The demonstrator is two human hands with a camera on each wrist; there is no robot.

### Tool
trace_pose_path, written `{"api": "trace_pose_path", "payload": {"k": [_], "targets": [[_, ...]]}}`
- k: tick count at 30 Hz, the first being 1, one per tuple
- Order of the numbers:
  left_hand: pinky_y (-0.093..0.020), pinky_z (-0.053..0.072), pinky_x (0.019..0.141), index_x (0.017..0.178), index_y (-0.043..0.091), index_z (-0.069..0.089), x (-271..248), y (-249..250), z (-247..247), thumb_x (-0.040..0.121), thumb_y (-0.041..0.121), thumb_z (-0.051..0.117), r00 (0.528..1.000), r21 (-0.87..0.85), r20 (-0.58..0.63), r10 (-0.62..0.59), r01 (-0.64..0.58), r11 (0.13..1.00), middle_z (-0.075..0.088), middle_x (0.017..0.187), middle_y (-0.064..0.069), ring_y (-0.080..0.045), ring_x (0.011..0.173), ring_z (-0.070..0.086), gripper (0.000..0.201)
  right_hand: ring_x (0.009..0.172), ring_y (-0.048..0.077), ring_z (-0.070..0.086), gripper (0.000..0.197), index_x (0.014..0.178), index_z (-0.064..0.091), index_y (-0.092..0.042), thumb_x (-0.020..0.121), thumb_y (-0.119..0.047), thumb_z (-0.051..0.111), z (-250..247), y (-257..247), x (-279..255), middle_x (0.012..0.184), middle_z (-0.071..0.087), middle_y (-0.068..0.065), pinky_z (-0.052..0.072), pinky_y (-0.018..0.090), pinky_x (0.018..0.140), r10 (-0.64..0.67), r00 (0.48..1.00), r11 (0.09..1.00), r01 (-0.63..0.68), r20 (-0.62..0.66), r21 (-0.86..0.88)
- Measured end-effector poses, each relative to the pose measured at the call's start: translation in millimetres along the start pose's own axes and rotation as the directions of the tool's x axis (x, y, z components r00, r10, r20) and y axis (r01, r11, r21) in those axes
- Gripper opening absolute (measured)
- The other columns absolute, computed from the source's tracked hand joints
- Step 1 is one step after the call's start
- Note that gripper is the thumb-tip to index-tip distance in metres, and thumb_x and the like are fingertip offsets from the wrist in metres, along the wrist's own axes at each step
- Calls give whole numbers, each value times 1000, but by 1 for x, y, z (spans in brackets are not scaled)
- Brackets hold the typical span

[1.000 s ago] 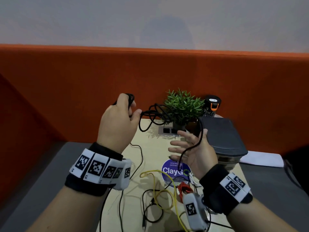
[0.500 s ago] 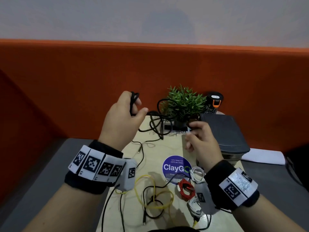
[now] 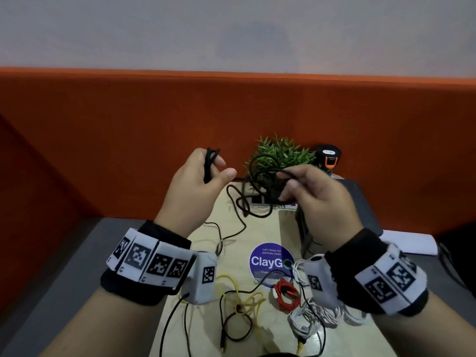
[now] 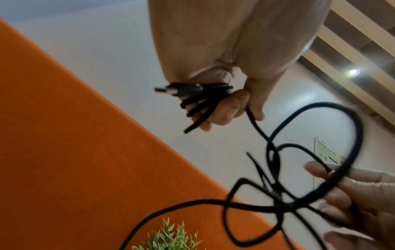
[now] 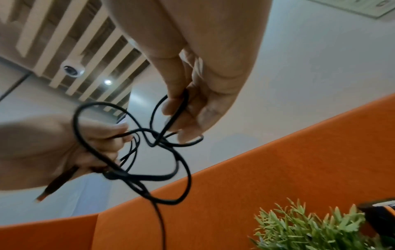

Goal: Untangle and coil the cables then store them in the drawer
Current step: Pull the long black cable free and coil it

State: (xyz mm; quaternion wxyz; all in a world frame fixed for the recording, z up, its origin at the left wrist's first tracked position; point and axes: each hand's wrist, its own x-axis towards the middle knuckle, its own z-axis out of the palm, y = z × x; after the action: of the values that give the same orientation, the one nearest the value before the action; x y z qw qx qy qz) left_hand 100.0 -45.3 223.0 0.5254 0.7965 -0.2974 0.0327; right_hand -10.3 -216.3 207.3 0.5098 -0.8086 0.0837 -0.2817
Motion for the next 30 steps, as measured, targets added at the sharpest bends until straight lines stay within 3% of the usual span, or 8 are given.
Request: {"api": "trace_pose_path", "payload": {"k": [4,7,12,20,23,25,28,30], "targets": [[-26,39,55,92,24,50,-5,3,1,85,29,67,990,-12,133,34,-33,999,48,66,8,-7,57,45,19,60,16,64,22,91,61,-15,98,-1,44,-13,-2,12,69,57,6,58,34,57,165,986,950,-149,-37,276],[-22,38,53,88,22,51,-7,4,7,81,29,72,988,26,144,51,-55,998,46,61,8,-9,55,47,23,62,23,67,18,97,60,-17,96,-2,49,-12,-3,12,78,62,11,56,33,55,234,972,920,-218,-9,326],[-27,40,50,77,27,52,-8,5,16,87,29,66,996,168,10,84,-85,982,43,53,5,-12,50,49,17,96,2,57,29,98,50,-43,89,-19,64,-5,-4,-5,105,54,-15,44,10,74,-82,988,985,60,-133,-164],[-15,33,46,78,20,55,-3,11,21,83,30,70,991,67,-127,37,-28,997,43,56,6,-4,48,37,20,81,1,45,17,97,55,-20,85,-15,65,1,-16,-25,90,50,-7,38,12,72,-415,900,858,339,-133,-387],[-19,35,47,79,21,54,-3,13,24,82,31,71,992,96,-107,61,-51,994,44,55,5,-6,48,39,20,79,6,54,24,104,59,-31,85,-46,62,2,-27,-25,85,60,-14,45,22,71,-270,958,920,287,96,-267],[-18,35,47,80,20,53,-4,16,27,82,31,71,994,113,-84,70,-60,992,42,55,5,-7,49,40,21,91,5,51,48,104,61,-34,74,-71,52,8,-24,-21,96,60,-18,39,28,80,-180,967,842,248,182,-479],[-14,33,47,80,19,52,-6,22,32,82,28,71,996,112,-40,85,-80,990,39,54,7,-4,49,40,22,96,17,50,38,91,67,-25,79,-58,51,20,-13,-17,102,57,-7,30,35,78,-214,970,689,236,119,-686],[-14,33,47,81,19,51,-6,21,31,82,27,71,994,133,-10,105,-102,986,40,55,6,-4,50,41,22,93,14,51,22,85,70,-21,89,-38,57,18,-11,-12,98,58,-8,32,33,76,-199,978,783,198,63,-590]]}}
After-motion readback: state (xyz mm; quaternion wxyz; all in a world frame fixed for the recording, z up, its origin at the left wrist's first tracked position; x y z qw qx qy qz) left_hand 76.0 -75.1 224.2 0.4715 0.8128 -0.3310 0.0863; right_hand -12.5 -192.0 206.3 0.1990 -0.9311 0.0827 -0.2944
